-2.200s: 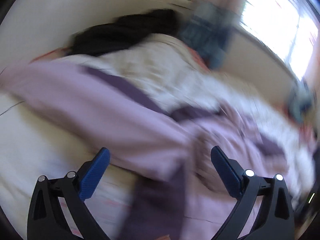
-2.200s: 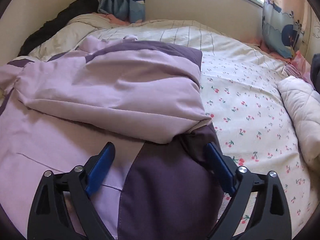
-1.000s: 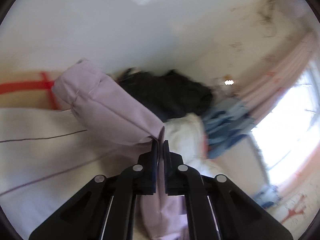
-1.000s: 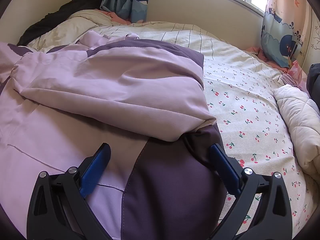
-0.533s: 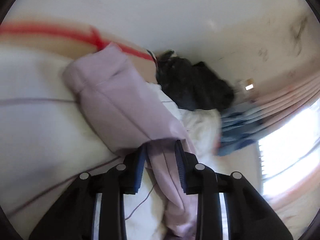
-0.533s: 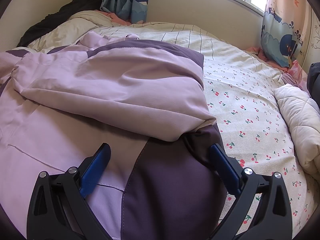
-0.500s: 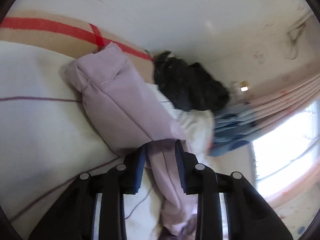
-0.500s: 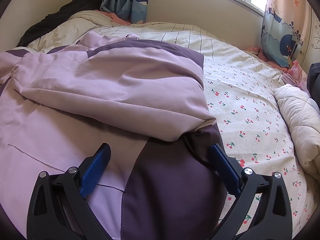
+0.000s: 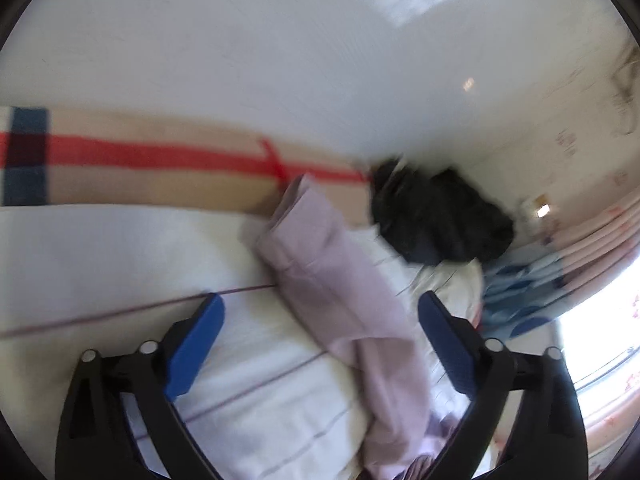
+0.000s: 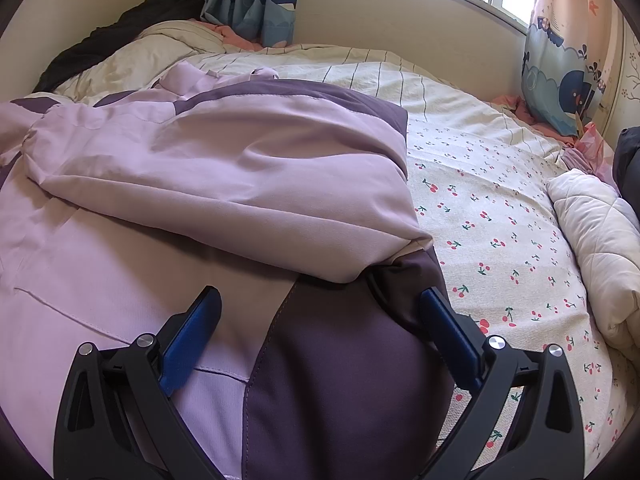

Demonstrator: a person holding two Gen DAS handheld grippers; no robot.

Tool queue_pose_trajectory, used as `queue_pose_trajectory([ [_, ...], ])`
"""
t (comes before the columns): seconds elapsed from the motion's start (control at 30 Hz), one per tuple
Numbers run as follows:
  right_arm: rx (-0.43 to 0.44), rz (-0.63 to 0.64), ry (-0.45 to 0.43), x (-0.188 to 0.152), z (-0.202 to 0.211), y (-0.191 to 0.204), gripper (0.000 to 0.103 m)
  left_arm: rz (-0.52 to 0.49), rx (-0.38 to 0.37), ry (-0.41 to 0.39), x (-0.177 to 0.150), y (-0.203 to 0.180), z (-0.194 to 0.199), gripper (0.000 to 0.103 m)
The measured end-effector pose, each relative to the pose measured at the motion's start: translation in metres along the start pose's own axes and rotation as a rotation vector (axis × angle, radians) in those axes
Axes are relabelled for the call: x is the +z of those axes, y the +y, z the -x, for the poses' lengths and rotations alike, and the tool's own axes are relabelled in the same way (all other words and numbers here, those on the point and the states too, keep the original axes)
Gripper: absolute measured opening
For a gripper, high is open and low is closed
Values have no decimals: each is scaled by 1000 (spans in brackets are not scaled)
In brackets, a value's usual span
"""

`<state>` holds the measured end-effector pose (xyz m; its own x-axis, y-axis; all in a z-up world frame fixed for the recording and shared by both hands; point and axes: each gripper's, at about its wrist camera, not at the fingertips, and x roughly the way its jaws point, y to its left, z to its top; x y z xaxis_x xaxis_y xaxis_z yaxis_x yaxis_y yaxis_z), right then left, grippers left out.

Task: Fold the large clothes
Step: 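Lift the sleeve with the left gripper and carry it over the jacket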

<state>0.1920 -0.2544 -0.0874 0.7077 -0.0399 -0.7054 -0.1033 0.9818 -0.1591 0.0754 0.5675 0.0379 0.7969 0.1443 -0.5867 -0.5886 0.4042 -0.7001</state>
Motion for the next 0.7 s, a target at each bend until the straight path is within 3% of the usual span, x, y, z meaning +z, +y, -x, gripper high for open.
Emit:
queue_pose_trajectory([
  [0.23,-5,4,0,0,0,0,96,-83,142,-37,6,-28,-50,96],
  [0.3,-5,4,0,0,0,0,96,-135,107,-46,-2,-34,-54,88],
  [0.33,-6,4,0,0,0,0,96,-144,101,-50,-7,-35,-54,72],
  [0.37,-7,6,0,0,0,0,96,-147,67,-32,-10,-33,-55,50],
  [0.43,-11,9,1,0,1,1,96,-131,8,-4,-10,-25,-48,35],
  [0.57,-9,5,-21,1,4,2,96,-200,-58,-50,-11,-45,-18,26],
  [0.7,-26,25,-246,7,47,7,96,-254,-158,-76,-11,-73,17,25],
])
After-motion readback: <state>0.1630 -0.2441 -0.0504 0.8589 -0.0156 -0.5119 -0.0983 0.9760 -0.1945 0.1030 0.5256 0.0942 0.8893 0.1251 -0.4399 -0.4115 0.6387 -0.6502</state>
